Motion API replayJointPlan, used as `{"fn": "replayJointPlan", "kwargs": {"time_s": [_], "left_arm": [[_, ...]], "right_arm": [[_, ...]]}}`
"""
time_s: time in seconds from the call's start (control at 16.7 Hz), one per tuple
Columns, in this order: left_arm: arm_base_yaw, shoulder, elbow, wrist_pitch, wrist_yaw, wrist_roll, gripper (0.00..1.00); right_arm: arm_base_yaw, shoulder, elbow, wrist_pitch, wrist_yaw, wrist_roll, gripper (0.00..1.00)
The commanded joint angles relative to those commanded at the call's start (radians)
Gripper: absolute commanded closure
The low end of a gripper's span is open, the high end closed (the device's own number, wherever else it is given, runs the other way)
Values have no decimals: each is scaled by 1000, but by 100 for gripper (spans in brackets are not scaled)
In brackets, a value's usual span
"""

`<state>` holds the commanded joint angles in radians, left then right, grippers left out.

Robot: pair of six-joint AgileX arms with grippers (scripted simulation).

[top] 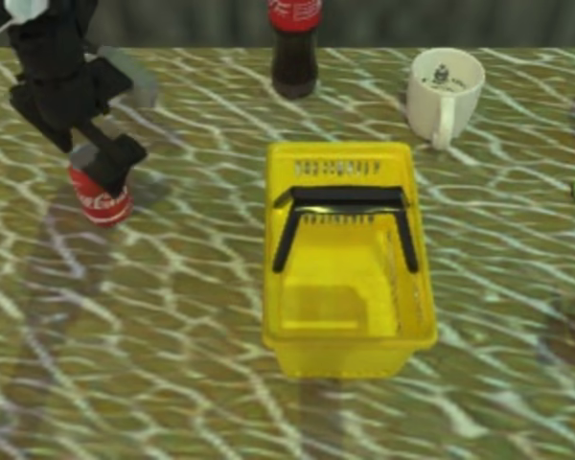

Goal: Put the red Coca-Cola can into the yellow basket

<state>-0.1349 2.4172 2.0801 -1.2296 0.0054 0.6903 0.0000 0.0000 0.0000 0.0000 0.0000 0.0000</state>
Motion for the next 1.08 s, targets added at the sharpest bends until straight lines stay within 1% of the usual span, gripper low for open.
{"fn": "replayJointPlan", "kwargs": {"time_s": [0.18, 0.42, 1.08], "left_arm": [[2, 10, -61, 69, 0, 2, 0], [2, 11, -63, 71, 0, 2, 0], [2, 11, -63, 71, 0, 2, 83]], "right_arm": [[0, 0, 0, 0, 0, 0, 0], [0, 0, 0, 0, 0, 0, 0], [0, 0, 0, 0, 0, 0, 0]]}}
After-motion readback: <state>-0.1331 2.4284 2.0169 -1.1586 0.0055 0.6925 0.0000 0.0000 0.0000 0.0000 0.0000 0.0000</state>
